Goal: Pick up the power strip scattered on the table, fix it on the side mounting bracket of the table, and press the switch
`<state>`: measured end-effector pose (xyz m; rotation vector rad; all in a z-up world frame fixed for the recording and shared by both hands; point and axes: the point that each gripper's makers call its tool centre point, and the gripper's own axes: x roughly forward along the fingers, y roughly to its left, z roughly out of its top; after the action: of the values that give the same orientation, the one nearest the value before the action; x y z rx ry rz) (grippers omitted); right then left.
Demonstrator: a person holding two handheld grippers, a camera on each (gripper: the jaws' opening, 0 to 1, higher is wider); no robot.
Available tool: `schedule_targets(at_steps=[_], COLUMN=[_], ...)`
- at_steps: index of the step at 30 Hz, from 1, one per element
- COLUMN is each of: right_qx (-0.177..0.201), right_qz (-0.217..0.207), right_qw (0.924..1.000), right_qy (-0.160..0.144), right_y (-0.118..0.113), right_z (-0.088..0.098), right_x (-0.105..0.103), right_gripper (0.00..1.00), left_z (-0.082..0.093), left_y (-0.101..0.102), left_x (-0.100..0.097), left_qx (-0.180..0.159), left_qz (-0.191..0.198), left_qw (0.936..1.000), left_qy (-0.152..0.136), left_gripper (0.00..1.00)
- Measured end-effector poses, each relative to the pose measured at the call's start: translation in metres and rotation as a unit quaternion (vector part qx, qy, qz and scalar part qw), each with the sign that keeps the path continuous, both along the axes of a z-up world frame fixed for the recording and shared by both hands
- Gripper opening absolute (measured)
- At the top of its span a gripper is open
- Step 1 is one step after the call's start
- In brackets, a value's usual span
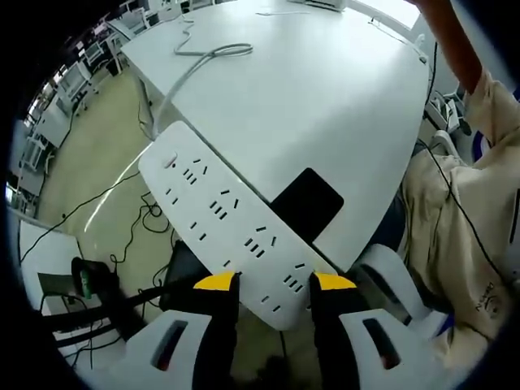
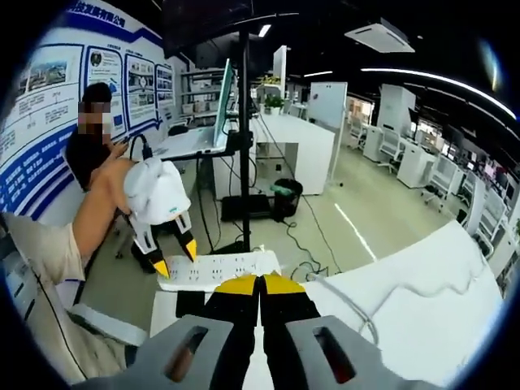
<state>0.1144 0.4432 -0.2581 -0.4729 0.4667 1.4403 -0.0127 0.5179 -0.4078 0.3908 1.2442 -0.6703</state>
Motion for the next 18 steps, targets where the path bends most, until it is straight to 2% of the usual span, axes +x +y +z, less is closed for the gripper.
schedule_targets(at_steps=[18], right_qx=[-0.039], right_qz=[0.02], right_qw=[0.999], right_qy=[0.009], right_y=[0.048], right_z=[-0.029], right_x=[0.005], right_gripper=[0.0], left_z=[-0.001], left_y=[0.002], left_x=[0.001], left_qx=[0.002], left_qz=[-0.002], left_qw=[1.0], left_qy=[0.002], left_gripper=[0.39])
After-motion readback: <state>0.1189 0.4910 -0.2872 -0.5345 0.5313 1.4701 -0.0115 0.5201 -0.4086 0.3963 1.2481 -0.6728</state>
